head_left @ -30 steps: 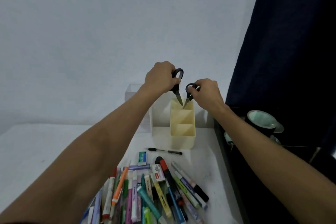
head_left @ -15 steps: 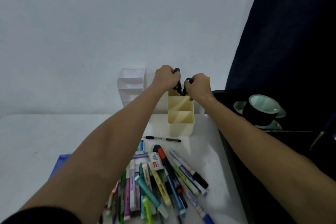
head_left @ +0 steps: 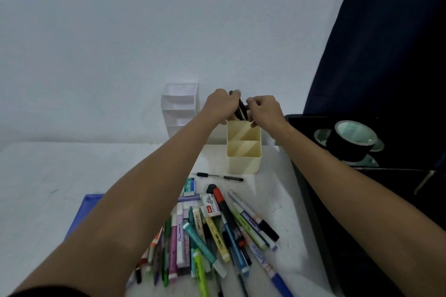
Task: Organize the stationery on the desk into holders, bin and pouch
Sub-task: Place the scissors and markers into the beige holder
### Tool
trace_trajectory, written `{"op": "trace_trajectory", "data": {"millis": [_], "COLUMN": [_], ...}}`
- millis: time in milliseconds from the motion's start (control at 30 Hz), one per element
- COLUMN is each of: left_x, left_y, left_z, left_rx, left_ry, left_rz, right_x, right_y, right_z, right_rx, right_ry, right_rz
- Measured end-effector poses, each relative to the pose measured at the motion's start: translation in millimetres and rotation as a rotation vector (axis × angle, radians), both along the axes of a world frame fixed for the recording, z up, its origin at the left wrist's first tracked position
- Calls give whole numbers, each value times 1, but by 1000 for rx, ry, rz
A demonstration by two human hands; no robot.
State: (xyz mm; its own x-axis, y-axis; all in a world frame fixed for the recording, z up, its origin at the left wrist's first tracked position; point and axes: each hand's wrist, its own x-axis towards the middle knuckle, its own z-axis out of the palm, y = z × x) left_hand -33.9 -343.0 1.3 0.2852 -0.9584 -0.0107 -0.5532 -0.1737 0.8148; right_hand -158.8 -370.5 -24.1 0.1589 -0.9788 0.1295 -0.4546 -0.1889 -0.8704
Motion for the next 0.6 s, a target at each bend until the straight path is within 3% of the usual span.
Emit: {"op": "trace_trajectory", "data": {"millis": [200, 367, 500, 600], "left_x": [5, 16, 17, 13], "left_y": [39, 75, 118, 145], "left_z": [4, -11, -40, -70], "left_rx": [12, 12, 139, 249], "left_ry": [-147, -286, -334, -373], "left_rz": [15, -50, -172, -240], "right_x": [-12, -27, -46, -57], "right_y": [28, 67, 99, 113], "right_z": [-7, -14, -23, -41], "right_rx": [-174, -138, 44, 231], "right_ry": [116, 219, 599, 835], "right_rz": [31, 167, 435, 507]}}
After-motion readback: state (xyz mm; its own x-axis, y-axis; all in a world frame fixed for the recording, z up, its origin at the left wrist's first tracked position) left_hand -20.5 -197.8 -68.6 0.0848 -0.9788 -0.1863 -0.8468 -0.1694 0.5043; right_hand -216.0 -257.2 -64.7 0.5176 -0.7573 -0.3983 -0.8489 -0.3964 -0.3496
